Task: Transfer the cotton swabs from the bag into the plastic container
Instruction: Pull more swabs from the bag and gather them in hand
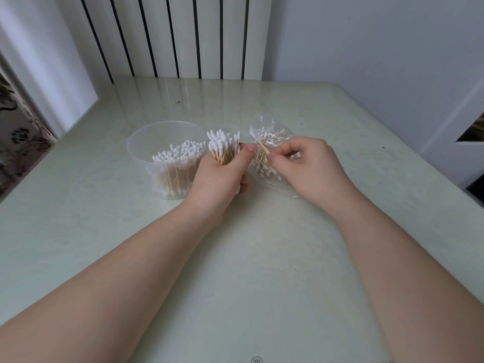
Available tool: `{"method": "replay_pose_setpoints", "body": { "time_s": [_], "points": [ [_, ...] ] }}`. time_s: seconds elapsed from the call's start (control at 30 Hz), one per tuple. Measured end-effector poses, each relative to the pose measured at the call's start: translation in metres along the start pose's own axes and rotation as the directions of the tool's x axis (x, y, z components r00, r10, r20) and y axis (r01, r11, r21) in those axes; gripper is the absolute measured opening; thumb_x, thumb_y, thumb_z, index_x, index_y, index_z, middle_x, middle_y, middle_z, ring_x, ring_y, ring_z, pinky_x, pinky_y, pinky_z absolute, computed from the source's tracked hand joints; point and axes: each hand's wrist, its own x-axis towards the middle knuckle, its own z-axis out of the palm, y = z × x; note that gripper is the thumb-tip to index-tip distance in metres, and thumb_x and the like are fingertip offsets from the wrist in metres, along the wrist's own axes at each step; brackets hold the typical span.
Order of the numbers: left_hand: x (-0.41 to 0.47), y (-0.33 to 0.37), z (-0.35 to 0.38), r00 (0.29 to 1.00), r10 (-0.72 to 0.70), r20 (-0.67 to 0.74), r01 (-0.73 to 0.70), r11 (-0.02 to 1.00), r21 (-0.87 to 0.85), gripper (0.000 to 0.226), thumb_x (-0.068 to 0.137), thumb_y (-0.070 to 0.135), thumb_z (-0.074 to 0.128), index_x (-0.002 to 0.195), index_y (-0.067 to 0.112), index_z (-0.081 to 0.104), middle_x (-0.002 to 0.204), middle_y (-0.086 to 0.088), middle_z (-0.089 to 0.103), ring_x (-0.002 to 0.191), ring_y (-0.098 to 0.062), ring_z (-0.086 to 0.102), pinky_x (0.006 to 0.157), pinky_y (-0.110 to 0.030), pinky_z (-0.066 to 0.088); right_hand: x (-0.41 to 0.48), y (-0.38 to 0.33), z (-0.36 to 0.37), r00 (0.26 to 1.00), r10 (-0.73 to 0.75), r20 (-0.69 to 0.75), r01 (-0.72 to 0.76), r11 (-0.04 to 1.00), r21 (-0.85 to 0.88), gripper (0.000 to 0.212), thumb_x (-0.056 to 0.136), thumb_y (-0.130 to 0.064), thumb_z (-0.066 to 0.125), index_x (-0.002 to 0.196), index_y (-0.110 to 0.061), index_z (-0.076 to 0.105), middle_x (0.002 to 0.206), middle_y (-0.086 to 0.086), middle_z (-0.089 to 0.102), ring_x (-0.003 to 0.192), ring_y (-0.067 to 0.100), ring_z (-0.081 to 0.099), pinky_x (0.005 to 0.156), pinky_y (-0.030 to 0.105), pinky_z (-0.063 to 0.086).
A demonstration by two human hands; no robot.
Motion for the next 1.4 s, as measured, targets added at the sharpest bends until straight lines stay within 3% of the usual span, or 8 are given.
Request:
{"method": "replay_pose_setpoints", "body": {
  "time_s": [0.23,0.37,0.43,0.53,0.63,0.87,1.1,1.4],
  "points": [
    [-0.001,0.002,-0.001,0.999,-0.019,0.036,0.017,0.999,0.045,0.033,0.093,0.03,0.071,0.064,0.015,0.069,0.06,-0.004,0.06,0.063,-0.022,0.058,0.065,-0.045,0.051,-0.009,-0.01,-0.002,0.959,-0.021,0.281,-0.004,0.996,0.088,0.013,0.087,-0.022,0.072,0.075,-0.017,0.073,0.056,-0.002,0.061,0.052,0.008,0.051,0.052,0.021,0.038],
    [-0.003,0.003,0.002,0.998,-0.017,0.061,0.018,1.0,-0.013,0.026,0.102,0.021,0.059,0.079,0.015,0.069,0.074,-0.006,0.068,0.074,-0.023,0.066,0.068,-0.041,0.053,-0.001,0.005,0.0,0.992,-0.079,0.094,0.095,0.98,-0.177,0.016,0.087,-0.025,0.067,0.075,-0.02,0.076,0.056,-0.007,0.062,0.054,0.005,0.055,0.055,0.02,0.043],
    [-0.002,0.004,0.003,0.999,-0.023,0.032,0.023,1.0,-0.016,0.03,0.103,0.016,0.056,0.073,0.015,0.061,0.065,-0.002,0.06,0.063,-0.02,0.058,0.066,-0.038,0.048,0.003,0.013,-0.001,0.997,-0.07,0.015,0.071,0.948,-0.309,0.015,0.087,-0.023,0.065,0.087,-0.023,0.079,0.072,-0.006,0.073,0.071,0.01,0.068,0.075,0.024,0.054],
    [0.0,0.003,0.002,0.998,-0.053,-0.032,0.052,0.999,-0.013,0.027,0.1,0.015,0.058,0.073,0.015,0.053,0.06,0.0,0.05,0.051,-0.017,0.049,0.064,-0.039,0.045,0.005,0.018,0.0,0.998,-0.056,0.012,0.056,0.928,-0.369,0.027,0.087,-0.029,0.068,0.112,-0.027,0.076,0.096,0.001,0.078,0.096,0.02,0.071,0.094,0.033,0.054],
    [0.001,0.003,0.002,0.997,-0.07,-0.03,0.069,0.998,-0.005,0.026,0.098,0.017,0.06,0.073,0.015,0.053,0.062,-0.002,0.05,0.052,-0.017,0.05,0.062,-0.038,0.046,0.004,0.016,0.004,0.995,-0.089,0.04,0.098,0.908,-0.406,0.039,0.085,-0.044,0.069,0.122,-0.032,0.07,0.112,0.0,0.074,0.108,0.023,0.065,0.093,0.031,0.05],
    [-0.001,0.004,0.002,0.997,-0.071,0.016,0.071,0.997,0.017,0.03,0.1,0.016,0.06,0.071,0.014,0.053,0.064,-0.004,0.05,0.054,-0.018,0.05,0.061,-0.036,0.048,0.013,0.013,0.016,0.994,-0.105,0.028,0.105,0.866,-0.489,0.028,0.085,-0.032,0.068,0.112,-0.025,0.072,0.109,0.004,0.073,0.106,0.029,0.064,0.087,0.033,0.05],
    [-0.002,0.003,0.004,0.995,-0.069,0.076,0.069,0.998,0.0,0.027,0.102,0.016,0.057,0.076,0.009,0.061,0.067,-0.006,0.063,0.061,-0.02,0.061,0.065,-0.036,0.057,0.014,0.016,0.013,0.994,0.104,-0.01,-0.104,0.966,-0.239,0.022,0.077,-0.028,0.077,0.099,-0.029,0.072,0.089,-0.01,0.07,0.091,0.011,0.067,0.081,0.021,0.047],
    [-0.002,-0.001,0.006,0.992,-0.068,0.11,0.067,0.998,0.018,0.021,0.103,0.017,0.056,0.102,0.004,0.073,0.104,-0.016,0.076,0.093,-0.025,0.075,0.077,-0.042,0.06,0.009,0.005,0.011,0.987,-0.063,-0.149,0.016,0.956,-0.294,0.019,0.085,-0.027,0.068,0.098,-0.025,0.08,0.087,0.002,0.077,0.089,0.025,0.07,0.086,0.035,0.055]
  ]
}}
